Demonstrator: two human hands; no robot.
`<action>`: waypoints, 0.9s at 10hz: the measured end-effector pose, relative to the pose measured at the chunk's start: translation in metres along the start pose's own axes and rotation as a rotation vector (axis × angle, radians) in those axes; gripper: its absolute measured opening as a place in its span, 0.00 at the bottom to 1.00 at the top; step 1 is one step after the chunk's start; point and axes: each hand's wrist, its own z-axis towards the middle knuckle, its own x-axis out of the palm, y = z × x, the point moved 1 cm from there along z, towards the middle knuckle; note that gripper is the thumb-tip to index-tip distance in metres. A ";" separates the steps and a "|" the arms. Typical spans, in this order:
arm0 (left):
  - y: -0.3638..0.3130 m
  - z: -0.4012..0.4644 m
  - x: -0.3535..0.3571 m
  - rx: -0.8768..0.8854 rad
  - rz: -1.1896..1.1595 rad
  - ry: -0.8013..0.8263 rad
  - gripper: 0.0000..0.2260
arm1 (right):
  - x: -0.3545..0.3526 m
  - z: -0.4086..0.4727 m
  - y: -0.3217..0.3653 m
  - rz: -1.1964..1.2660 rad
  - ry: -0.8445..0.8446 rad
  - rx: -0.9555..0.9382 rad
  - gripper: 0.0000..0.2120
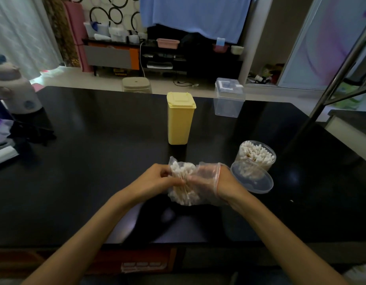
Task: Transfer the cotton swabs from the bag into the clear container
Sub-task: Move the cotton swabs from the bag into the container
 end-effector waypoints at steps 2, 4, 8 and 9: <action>-0.006 0.000 0.006 -0.072 -0.149 0.019 0.12 | -0.004 0.001 0.004 -0.099 0.092 -0.012 0.06; -0.005 -0.002 0.014 -0.068 -0.070 0.059 0.13 | 0.000 0.001 -0.014 -0.131 -0.013 -0.117 0.10; 0.005 0.009 0.005 -0.144 -0.066 -0.173 0.08 | -0.005 0.012 -0.022 -0.255 -0.056 -0.002 0.14; -0.004 0.008 0.008 -0.085 -0.135 -0.130 0.06 | 0.000 0.009 -0.019 -0.194 0.001 -0.008 0.11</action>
